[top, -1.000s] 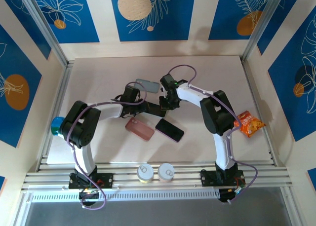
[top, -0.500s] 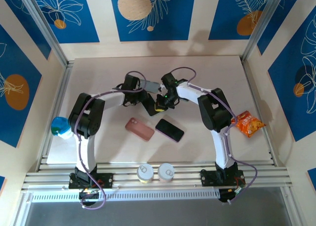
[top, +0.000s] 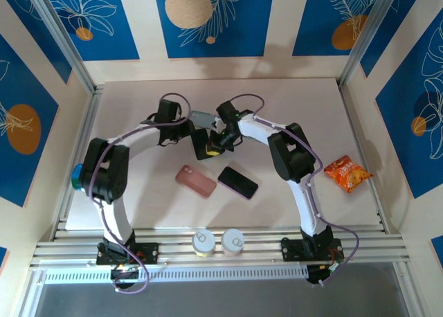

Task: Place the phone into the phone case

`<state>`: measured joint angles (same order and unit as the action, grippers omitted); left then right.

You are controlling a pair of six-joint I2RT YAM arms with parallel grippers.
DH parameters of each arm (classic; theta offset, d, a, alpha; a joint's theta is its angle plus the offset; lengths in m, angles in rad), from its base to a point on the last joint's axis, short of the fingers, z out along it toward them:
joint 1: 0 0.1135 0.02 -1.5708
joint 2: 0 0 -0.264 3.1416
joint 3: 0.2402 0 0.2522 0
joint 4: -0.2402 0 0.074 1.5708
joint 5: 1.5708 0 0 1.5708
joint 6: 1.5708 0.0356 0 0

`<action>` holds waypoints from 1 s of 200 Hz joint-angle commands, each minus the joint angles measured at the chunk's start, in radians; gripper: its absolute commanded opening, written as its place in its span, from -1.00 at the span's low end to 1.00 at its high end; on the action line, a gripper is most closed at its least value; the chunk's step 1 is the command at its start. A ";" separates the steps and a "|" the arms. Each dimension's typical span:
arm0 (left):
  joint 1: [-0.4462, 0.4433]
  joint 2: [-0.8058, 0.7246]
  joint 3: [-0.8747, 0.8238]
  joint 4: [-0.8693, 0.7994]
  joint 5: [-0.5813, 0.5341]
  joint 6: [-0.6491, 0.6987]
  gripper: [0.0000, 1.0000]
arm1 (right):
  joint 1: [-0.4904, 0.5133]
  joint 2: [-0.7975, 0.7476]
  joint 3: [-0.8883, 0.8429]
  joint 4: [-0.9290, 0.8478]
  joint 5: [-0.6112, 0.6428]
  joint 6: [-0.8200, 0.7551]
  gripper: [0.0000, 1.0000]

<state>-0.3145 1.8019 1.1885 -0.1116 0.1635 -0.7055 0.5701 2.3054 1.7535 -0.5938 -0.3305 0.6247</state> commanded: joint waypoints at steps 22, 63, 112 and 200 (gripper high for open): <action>0.031 -0.204 -0.125 -0.043 -0.016 -0.007 -0.49 | 0.040 0.122 0.124 -0.043 0.031 0.066 -1.00; 0.031 -0.310 -0.216 -0.055 -0.038 -0.015 -0.47 | 0.038 0.192 0.266 -0.098 0.067 0.064 -1.00; 0.032 -0.318 -0.228 -0.071 -0.030 -0.009 -0.47 | 0.011 0.276 0.431 -0.171 0.086 0.052 -1.00; 0.032 -0.326 -0.225 -0.087 -0.042 0.006 -0.47 | -0.030 0.290 0.486 -0.223 0.101 0.011 -1.00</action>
<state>-0.2878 1.5040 0.9684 -0.1783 0.1398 -0.7052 0.5621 2.5710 2.2353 -0.7406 -0.2996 0.6601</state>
